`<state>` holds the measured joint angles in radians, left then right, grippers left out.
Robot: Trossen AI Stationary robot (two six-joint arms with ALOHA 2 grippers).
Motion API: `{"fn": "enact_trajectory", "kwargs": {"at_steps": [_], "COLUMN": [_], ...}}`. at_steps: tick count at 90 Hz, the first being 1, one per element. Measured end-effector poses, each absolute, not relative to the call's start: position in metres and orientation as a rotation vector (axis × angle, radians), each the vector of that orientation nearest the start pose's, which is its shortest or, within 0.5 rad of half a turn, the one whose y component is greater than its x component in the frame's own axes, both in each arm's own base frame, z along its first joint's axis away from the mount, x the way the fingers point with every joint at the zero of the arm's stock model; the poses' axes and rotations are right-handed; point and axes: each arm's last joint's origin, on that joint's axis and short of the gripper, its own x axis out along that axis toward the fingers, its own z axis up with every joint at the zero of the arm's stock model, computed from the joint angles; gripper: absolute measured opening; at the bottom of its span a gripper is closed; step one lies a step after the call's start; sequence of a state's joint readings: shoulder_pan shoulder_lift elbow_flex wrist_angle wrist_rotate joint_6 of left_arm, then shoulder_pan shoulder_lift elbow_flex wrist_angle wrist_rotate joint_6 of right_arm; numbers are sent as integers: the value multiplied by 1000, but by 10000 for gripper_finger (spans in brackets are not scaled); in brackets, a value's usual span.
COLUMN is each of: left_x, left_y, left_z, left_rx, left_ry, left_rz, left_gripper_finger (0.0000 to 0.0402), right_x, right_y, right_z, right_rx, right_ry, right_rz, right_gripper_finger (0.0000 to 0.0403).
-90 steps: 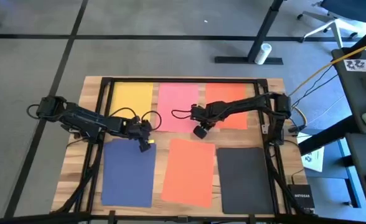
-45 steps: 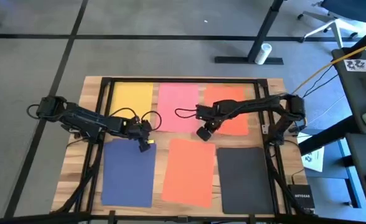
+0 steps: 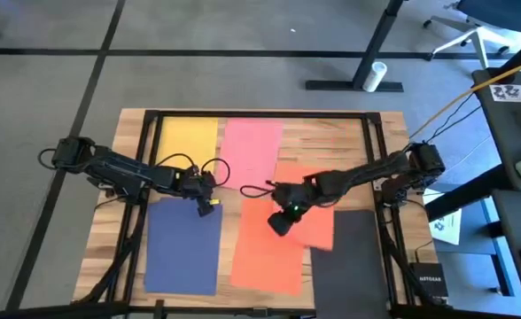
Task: Organize paper
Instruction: Stack the orange paper on top of the stacked orange papers, then move the stacked black papers to the top right of the table
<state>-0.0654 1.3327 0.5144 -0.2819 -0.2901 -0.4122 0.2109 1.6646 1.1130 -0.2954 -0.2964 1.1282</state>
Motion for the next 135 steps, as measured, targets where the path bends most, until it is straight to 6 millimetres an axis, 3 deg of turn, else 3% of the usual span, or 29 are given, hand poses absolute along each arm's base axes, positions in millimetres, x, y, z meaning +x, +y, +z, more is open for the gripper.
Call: {"fn": "enact_trajectory", "kwargs": {"at_steps": [25, 51, 73, 84, 97, 119, 127, 135], "left_x": [212, 213, 213, 212, 212, 212, 212, 212], "left_y": [-6, -6, -5, -6, -6, -6, -6, -6], "left_z": [137, 137, 137, 137, 137, 137, 137, 137], "left_rx": [-175, -175, -174, -174, -174, -172, -171, -173], "left_ry": [1019, 1018, 1019, 1023, 1021, 1024, 1023, 1024], "left_rz": [419, 419, 419, 420, 419, 419, 419, 419], "left_gripper_finger": [8, 8, 8, 8, 8, 8, 8, 8], "right_x": [340, 346, 361, 375, 386, 386, 384, 379], "right_y": [112, 132, 142, 147, 152, 153, 156, 160], "right_z": [226, 234, 223, 229, 237, 241, 240, 234], "right_rx": [1170, 1241, 1260, 1244, 1179, 1122, 1068, 1013], "right_ry": [940, 816, 798, 777, 761, 785, 807, 859], "right_rz": [-13, 65, 92, 126, 177, 210, 237, 227], "right_gripper_finger": [5, 5, 5, 8, 47, 139, 127, 79]}}
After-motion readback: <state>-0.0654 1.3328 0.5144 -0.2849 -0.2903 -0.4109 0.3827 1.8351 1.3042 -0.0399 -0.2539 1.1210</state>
